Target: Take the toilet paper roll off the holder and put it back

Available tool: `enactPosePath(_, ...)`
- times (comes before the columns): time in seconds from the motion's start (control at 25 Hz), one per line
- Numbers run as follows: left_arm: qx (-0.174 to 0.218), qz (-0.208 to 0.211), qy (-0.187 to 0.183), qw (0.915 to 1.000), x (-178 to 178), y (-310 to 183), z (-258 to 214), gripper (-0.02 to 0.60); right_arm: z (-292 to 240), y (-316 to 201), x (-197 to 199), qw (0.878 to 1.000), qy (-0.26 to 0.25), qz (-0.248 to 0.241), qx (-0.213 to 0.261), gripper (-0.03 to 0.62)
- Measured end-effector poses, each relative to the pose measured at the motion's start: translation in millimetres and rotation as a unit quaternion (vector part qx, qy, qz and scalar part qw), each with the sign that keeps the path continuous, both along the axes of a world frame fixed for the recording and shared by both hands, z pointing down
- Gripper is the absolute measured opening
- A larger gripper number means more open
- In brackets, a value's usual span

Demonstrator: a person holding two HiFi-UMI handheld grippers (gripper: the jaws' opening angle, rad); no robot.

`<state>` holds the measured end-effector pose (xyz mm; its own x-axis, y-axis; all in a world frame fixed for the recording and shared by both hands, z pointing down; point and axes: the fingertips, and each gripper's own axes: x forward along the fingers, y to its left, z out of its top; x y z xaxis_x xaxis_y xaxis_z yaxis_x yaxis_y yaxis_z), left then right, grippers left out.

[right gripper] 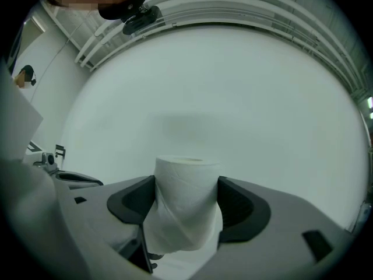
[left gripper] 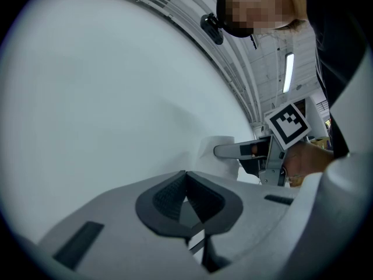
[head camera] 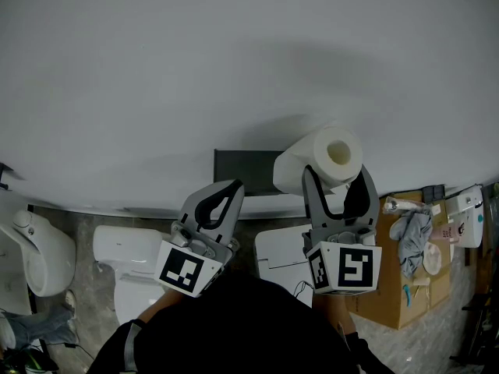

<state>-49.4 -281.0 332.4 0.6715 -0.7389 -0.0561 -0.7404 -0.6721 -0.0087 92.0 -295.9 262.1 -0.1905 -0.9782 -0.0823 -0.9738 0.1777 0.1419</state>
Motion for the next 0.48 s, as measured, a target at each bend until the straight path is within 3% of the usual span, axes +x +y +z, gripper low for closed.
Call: enactPosePath(0.48,0.0,-0.015,0.002,0.9999,-10.9,-1.2,-0.5,0.006,-8.2,-5.8,-17.8,1.0,0.0,-0.024,0.008,0.347)
